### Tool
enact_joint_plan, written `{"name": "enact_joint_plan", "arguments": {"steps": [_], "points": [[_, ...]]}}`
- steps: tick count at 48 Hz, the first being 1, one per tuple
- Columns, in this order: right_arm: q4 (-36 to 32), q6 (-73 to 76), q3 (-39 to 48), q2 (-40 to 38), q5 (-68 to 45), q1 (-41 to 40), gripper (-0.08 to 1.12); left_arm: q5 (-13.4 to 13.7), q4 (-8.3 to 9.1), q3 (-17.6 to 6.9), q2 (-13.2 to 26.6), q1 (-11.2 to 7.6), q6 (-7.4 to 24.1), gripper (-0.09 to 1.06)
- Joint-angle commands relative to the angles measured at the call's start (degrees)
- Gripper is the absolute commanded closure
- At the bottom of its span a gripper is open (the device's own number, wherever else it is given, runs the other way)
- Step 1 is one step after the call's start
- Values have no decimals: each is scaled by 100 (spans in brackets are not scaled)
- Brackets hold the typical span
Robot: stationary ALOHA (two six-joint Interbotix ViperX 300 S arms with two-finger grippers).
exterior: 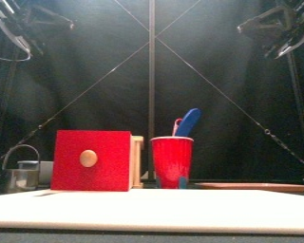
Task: Place sushi on board then cut the sushi with the knife then place the pieces on the plate
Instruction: Place the sushi on the board
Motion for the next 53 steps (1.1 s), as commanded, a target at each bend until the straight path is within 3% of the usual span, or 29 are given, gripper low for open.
{"name": "enact_joint_plan", "arguments": {"steps": [1, 5, 12, 20, 30, 36, 42, 53], "points": [[44, 44, -325, 281, -44, -62, 95, -123, -88, -44, 97, 97, -35, 89], [9, 62, -615, 650, -35, -88, 95, -220, -211, -35, 105, 105, -26, 88], [141, 88, -1521, 2013, 70, -167, 94, -325, -334, 9, 185, 167, 0, 88], [633, 88, -2900, 3524, 1336, -220, 88, -299, -281, 35, 185, 299, 44, 88], [659, 105, -4412, 4992, 2408, -255, 64, -220, 0, 167, 185, 352, 44, 88], [712, 97, -5115, 5792, 2681, -281, 32, -132, 237, 211, 158, 387, 44, 80], [563, 88, -5607, 6284, 2953, -299, 7, -79, 255, 202, 158, 404, 44, 69], [-220, 53, -6108, 6785, 3410, -360, 6, -79, 255, 237, 149, 404, 44, 67]]}}
